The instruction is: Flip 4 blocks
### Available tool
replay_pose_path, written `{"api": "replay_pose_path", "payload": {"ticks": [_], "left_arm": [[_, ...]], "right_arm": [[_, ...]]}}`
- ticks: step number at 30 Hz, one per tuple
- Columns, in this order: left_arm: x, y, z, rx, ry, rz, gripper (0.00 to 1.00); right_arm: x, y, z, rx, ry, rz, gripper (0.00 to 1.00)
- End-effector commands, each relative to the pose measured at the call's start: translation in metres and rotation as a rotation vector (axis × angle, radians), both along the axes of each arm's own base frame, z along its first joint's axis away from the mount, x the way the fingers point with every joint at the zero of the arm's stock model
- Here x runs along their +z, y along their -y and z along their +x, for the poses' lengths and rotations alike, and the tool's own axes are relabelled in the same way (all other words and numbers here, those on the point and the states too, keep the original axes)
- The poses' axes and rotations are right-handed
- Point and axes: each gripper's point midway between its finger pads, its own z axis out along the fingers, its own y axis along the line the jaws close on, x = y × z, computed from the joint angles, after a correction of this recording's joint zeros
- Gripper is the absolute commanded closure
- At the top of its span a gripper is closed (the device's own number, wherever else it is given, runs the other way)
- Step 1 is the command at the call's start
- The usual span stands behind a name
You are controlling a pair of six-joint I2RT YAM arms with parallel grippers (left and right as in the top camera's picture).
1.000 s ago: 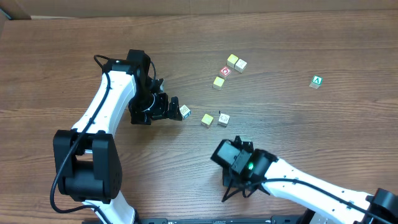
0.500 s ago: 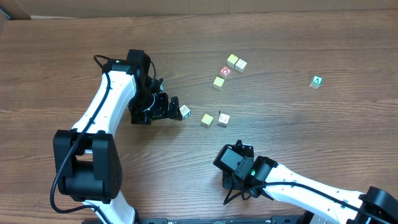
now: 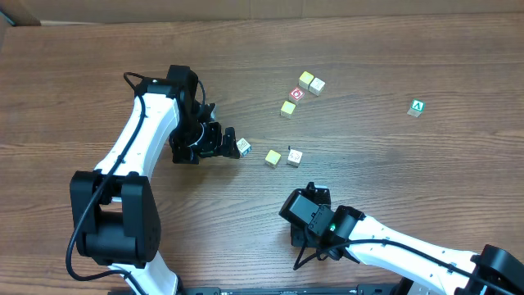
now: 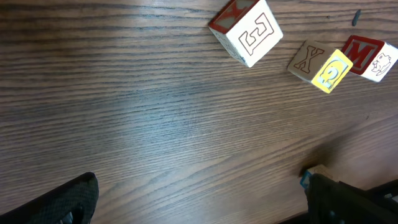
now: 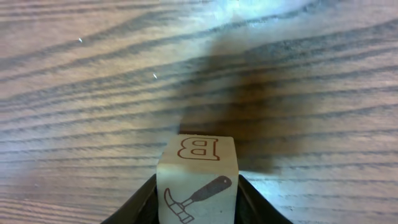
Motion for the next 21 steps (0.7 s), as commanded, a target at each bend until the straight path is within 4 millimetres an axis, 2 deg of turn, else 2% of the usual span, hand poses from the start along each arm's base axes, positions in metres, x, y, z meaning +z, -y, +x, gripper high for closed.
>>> {"api": "replay_pose_path", "payload": {"ticks": [1, 5, 9, 13, 16, 18, 21], "left_arm": [[-0.001, -0.001, 0.004, 0.012, -0.002, 0.0, 0.0], [-0.001, -0.001, 0.004, 0.012, -0.001, 0.0, 0.01], [-0.001, -0.001, 0.004, 0.012, -0.001, 0.0, 0.0], [-0.001, -0.001, 0.005, 0.009, 0.004, 0.0, 0.0], [-0.001, -0.001, 0.005, 0.009, 0.004, 0.0, 0.0], [-0.001, -0.001, 0.005, 0.009, 0.004, 0.0, 0.0], [-0.001, 0.0, 0.005, 0.002, 0.007, -0.002, 0.0]], "right_arm": [[-0.003, 0.002, 0.001, 0.006, 0.013, -0.013, 0.58], [-0.003, 0.002, 0.001, 0.006, 0.013, -0.013, 0.51], [-0.002, 0.001, 0.004, 0.009, 0.028, -0.011, 0.51], [0.015, 0.0, 0.02, 0.009, 0.102, -0.041, 0.49], [0.049, -0.002, 0.039, -0.018, 0.19, -0.062, 0.43], [0.088, -0.003, 0.055, -0.045, 0.277, -0.058, 0.38], [0.135, -0.004, 0.066, -0.074, 0.352, -0.029, 0.34]]}}
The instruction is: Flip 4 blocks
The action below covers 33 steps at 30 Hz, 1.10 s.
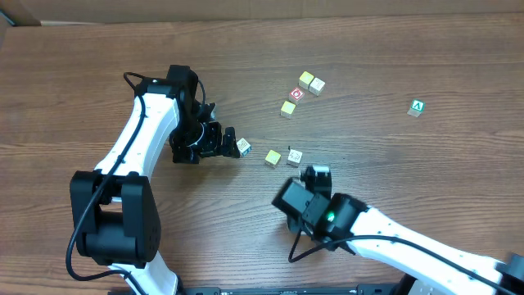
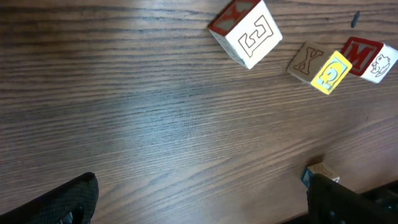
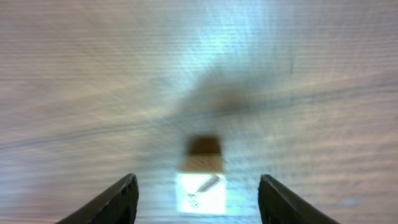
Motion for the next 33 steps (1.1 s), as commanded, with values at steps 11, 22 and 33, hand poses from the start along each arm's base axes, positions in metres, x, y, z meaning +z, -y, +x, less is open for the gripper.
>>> {"api": "replay_pose_path", "payload": {"ticks": [11, 22, 33], "left_arm": [[-0.006, 0.04, 0.046, -0.322, 0.299, 0.073, 0.21], [-0.031, 0.037, 0.062, -0.528, 0.361, 0.206, 0.36], [-0.081, 0.04, 0.049, -0.585, 0.237, 0.174, 0.42]], "right_arm": [[0.14, 0.012, -0.025, 0.085, 0.115, 0.256, 0.34], [0.15, 0.03, -0.067, 0.144, 0.012, 0.342, 0.34], [0.147, 0.032, -0.071, 0.143, -0.011, 0.334, 0.34]]}}
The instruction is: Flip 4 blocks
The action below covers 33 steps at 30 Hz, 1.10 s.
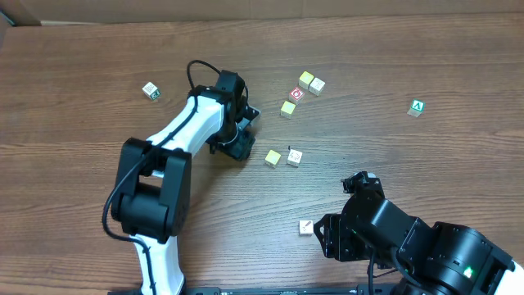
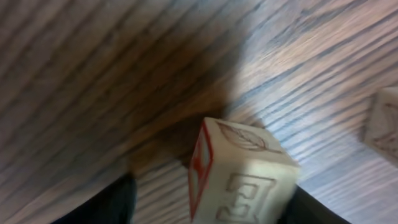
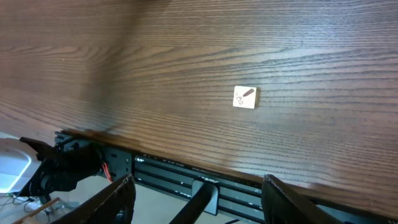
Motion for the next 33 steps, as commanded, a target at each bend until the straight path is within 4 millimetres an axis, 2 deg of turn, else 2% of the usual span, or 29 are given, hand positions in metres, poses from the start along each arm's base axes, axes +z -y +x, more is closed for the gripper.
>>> {"api": "replay_pose_path", "payload": {"ticks": [1, 2, 3, 6, 9, 13, 14, 16, 19, 22, 25, 28, 30, 33], "left_arm": [[-0.005, 0.005, 0.002, -0.037, -0.004, -0.013, 0.48], [-0.005, 0.005, 0.003, -0.037, -0.001, -0.013, 0.56], [-0.005, 0.005, 0.004, -0.037, 0.002, -0.014, 0.58], [-0.005, 0.006, 0.008, -0.029, 0.02, -0.016, 0.53], [-0.005, 0.007, 0.01, -0.021, 0.029, -0.02, 0.58], [-0.005, 0.007, 0.012, -0.014, 0.035, -0.023, 0.55], [-0.005, 0.007, 0.012, -0.014, 0.036, -0.023, 0.6], [-0.004, 0.007, 0.013, -0.006, 0.039, -0.024, 0.78], [-0.002, 0.009, 0.017, 0.045, 0.046, -0.029, 0.96], [0.005, 0.01, 0.023, 0.122, 0.05, -0.038, 0.96], [0.02, 0.011, 0.028, 0.222, 0.047, -0.045, 0.96], [0.043, 0.013, 0.027, 0.314, 0.025, -0.056, 0.96], [0.058, 0.014, 0.02, 0.342, 0.013, -0.071, 0.96], [0.085, 0.018, -0.002, 0.346, -0.018, -0.116, 0.96]], "right_arm": [[0.007, -0.002, -0.001, 0.01, 0.009, 0.023, 0.34], [0.007, -0.002, -0.001, 0.011, 0.009, 0.023, 0.34], [0.007, -0.002, -0.001, 0.01, 0.009, 0.023, 0.34], [0.007, -0.003, 0.0, 0.01, 0.01, 0.025, 0.34], [0.008, -0.005, 0.001, 0.011, 0.015, 0.032, 0.34], [0.009, -0.006, 0.001, 0.011, 0.017, 0.035, 0.34], [0.008, -0.006, 0.001, 0.011, 0.017, 0.034, 0.34], [0.007, -0.007, 0.002, 0.011, 0.014, 0.031, 0.34], [0.005, -0.009, 0.003, 0.011, 0.009, 0.023, 0.34], [0.002, -0.011, 0.005, 0.011, 0.0, 0.011, 0.34], [-0.001, -0.012, 0.005, 0.01, -0.007, -0.001, 0.34], [-0.001, -0.007, 0.01, -0.038, 0.003, -0.014, 0.35], [-0.002, 0.002, 0.014, -0.101, 0.013, -0.036, 0.36], [-0.005, 0.021, 0.017, -0.196, 0.027, -0.09, 0.36]]}}
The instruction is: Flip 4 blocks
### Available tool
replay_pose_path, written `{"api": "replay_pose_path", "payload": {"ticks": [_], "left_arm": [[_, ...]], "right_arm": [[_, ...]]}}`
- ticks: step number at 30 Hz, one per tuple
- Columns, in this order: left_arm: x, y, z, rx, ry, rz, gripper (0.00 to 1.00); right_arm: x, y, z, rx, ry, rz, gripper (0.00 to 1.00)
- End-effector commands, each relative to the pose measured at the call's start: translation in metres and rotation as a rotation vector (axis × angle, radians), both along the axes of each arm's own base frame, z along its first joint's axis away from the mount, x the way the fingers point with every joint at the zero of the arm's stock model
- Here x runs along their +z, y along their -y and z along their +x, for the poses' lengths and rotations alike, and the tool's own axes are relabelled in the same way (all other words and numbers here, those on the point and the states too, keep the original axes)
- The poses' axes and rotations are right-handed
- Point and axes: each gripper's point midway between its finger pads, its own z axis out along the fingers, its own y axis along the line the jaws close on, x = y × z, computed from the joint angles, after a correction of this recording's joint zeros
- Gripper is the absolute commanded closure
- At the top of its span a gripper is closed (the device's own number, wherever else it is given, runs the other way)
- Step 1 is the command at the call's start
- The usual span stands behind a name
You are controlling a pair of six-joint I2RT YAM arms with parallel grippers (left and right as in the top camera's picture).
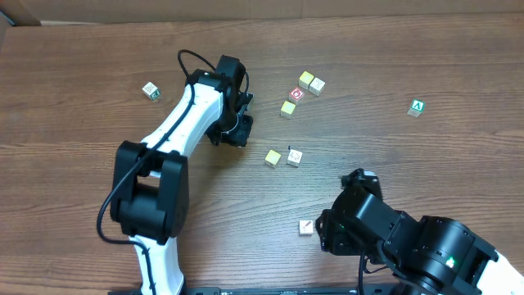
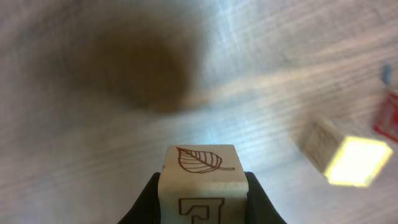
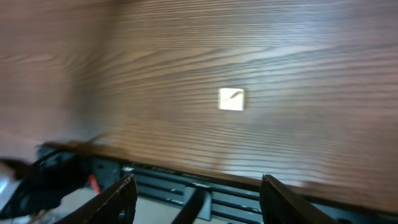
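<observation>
My left gripper (image 1: 237, 131) is shut on a pale wooden block (image 2: 201, 176) with a leaf drawn on its top face and a red letter on the side facing the camera; it hangs above the wood table (image 1: 98, 49). A yellow-faced block (image 2: 352, 162) lies blurred to its right. The hammer block (image 1: 305, 228) rests hammer side up near the front edge and shows again as the hammer block (image 3: 232, 99) in the right wrist view. My right gripper (image 3: 199, 202) is open, empty, and held over the table's front edge.
A yellow block (image 1: 273, 157) and a white block (image 1: 294, 157) lie mid-table. Several blocks cluster behind them around a red one (image 1: 297, 94). A green A block (image 1: 417, 107) sits far right, another green-marked block (image 1: 150, 89) far left. The front rail (image 3: 205, 193) is below my right gripper.
My left gripper has moved a little toward the back of the table with the leaf block. The block was tilted in the jaws then and now sits square. The right arm has barely shifted.
My right gripper was shut on the hammer block low over the table while the left stood open beside a block. Then the right was open above the released hammer block. Later the right was back at the front edge and the left held the leaf block, as now.
</observation>
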Motion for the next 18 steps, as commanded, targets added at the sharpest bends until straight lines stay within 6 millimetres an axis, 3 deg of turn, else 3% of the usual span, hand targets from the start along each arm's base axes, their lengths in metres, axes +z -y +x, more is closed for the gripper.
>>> {"api": "replay_pose_path", "payload": {"ticks": [1, 5, 8, 15, 18], "left_arm": [[0.049, 0.012, -0.013, 0.071, 0.043, -0.094, 0.95], [0.062, 0.013, -0.048, 0.085, 0.061, -0.097, 0.96], [0.059, 0.016, -0.08, 0.111, 0.061, -0.105, 0.96], [0.02, 0.029, -0.165, 0.243, -0.006, -0.113, 0.96], [0.002, 0.04, -0.188, 0.248, -0.019, -0.122, 0.96]], "right_arm": [[0.008, 0.018, 0.009, -0.132, 0.055, -0.02, 0.36], [0.008, 0.026, 0.006, -0.137, 0.057, -0.031, 0.36], [0.007, 0.032, 0.002, -0.136, 0.048, -0.047, 0.36], [0.005, 0.036, -0.001, -0.135, 0.039, -0.062, 0.36], [0.005, 0.036, -0.001, -0.135, 0.039, -0.062, 0.36]]}}
